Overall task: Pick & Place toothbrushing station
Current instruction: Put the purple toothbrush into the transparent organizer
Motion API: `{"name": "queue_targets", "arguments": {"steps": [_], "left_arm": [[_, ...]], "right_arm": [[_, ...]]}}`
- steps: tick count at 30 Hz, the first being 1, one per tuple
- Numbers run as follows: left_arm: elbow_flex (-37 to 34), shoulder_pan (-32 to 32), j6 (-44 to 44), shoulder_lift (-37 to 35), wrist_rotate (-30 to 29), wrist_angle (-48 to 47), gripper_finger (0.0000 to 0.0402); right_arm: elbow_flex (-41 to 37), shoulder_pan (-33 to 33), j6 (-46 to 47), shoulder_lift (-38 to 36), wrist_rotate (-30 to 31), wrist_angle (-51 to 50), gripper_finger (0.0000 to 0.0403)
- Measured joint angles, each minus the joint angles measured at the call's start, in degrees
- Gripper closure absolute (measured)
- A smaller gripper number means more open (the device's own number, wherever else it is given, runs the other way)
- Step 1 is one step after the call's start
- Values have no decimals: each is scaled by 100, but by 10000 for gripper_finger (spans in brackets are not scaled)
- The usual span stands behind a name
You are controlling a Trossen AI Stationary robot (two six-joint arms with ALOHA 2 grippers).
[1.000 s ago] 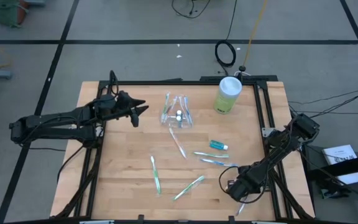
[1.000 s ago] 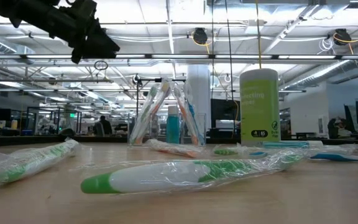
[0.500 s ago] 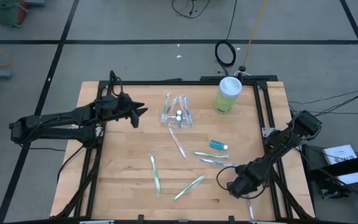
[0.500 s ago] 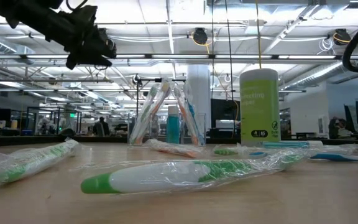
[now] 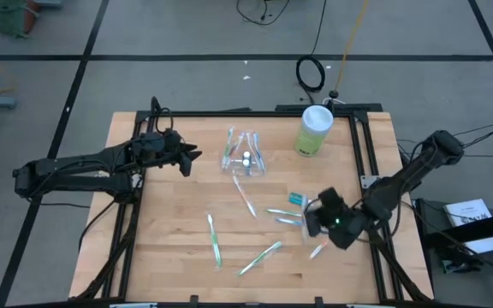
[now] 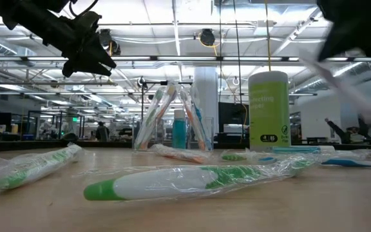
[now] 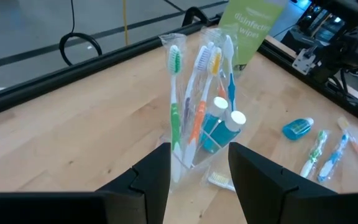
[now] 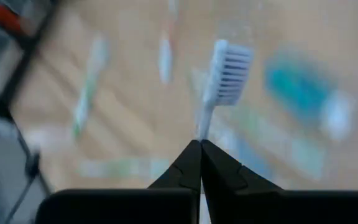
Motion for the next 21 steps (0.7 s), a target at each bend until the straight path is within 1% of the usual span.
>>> {"name": "queue_targets", "arguments": {"steps": [3,5,7,8,12,15,18,21], "left_arm": [[0,0,8,1,0,-2,237],[0,0,10,1,0,0,236],[0,0,23,2,0,0,236],[0,0,32,2,-2,0,236],[0,2,38,2,-44,12,236],[0,4,72,2,-50,35,238],[0,4,182,2,-52,83,238],[0,4,193,2,-52,92,238]], "right_arm": [[7,-378,-1439,-116,1312,575,402],[5,-683,-2403,-73,2012,1029,402],[5,-1032,-3502,8,2404,1628,402],[5,-1211,-4044,72,2464,1986,402],[5,-1961,-6106,491,2340,3728,402],[5,-2500,-7411,895,1884,5040,402],[5,-2981,-8151,1322,1357,6083,402],[7,-3374,-8397,1709,1154,6383,402]]}}
